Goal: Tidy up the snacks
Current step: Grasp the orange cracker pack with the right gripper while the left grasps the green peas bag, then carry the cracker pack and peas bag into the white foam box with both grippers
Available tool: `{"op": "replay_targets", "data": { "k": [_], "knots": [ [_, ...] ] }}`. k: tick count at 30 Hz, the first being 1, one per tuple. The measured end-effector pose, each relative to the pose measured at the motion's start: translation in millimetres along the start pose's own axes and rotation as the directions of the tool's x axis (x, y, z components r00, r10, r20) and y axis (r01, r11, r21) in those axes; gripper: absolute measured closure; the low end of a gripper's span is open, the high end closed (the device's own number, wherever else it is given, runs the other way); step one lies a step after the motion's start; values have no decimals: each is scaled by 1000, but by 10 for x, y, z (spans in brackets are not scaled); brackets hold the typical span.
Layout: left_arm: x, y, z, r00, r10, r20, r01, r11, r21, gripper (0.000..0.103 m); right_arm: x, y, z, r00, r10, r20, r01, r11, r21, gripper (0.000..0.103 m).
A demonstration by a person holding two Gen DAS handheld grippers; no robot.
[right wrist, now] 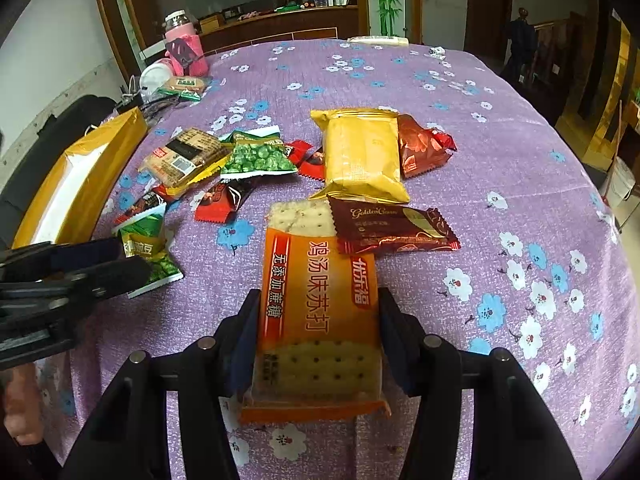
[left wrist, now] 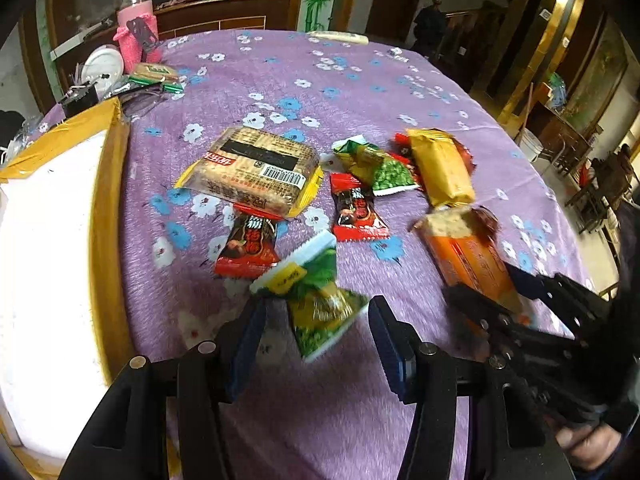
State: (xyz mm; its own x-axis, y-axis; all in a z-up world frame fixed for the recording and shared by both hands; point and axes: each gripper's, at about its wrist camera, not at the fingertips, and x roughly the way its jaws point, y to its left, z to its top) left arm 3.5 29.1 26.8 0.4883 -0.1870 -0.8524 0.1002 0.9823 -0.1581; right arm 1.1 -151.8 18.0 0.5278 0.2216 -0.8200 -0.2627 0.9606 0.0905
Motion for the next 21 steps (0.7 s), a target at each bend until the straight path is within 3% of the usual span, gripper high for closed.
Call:
{"op": "replay_targets", "data": {
  "k": [2, 3, 10, 14, 21],
  "knots": [
    [101, -8, 29, 1000, 5, -13, -5, 1000, -5, 48, 3, 19, -3, 1000, -9, -1, 9, 1000, -7, 48],
    [128, -13, 30, 1000, -5, -14, 5, 1000, -7, 54, 3, 22, -5, 1000, -11, -2, 11, 1000, -8, 48],
    [102, -83, -66, 998, 40, 49, -41, 999, 30, 58, 1, -1, -2, 1000, 1, 0, -1, 1000, 1, 48],
    [22, -64, -119, 998, 18, 59, -20, 999, 29, 58, -22, -26, -14, 1000, 22, 4, -22, 1000, 12, 48],
    [-170, -42, -200, 996, -35, 86, 32, 999, 32, 58, -165, 8, -113, 992, 129, -2, -129, 990, 51, 49]
  ]
}}
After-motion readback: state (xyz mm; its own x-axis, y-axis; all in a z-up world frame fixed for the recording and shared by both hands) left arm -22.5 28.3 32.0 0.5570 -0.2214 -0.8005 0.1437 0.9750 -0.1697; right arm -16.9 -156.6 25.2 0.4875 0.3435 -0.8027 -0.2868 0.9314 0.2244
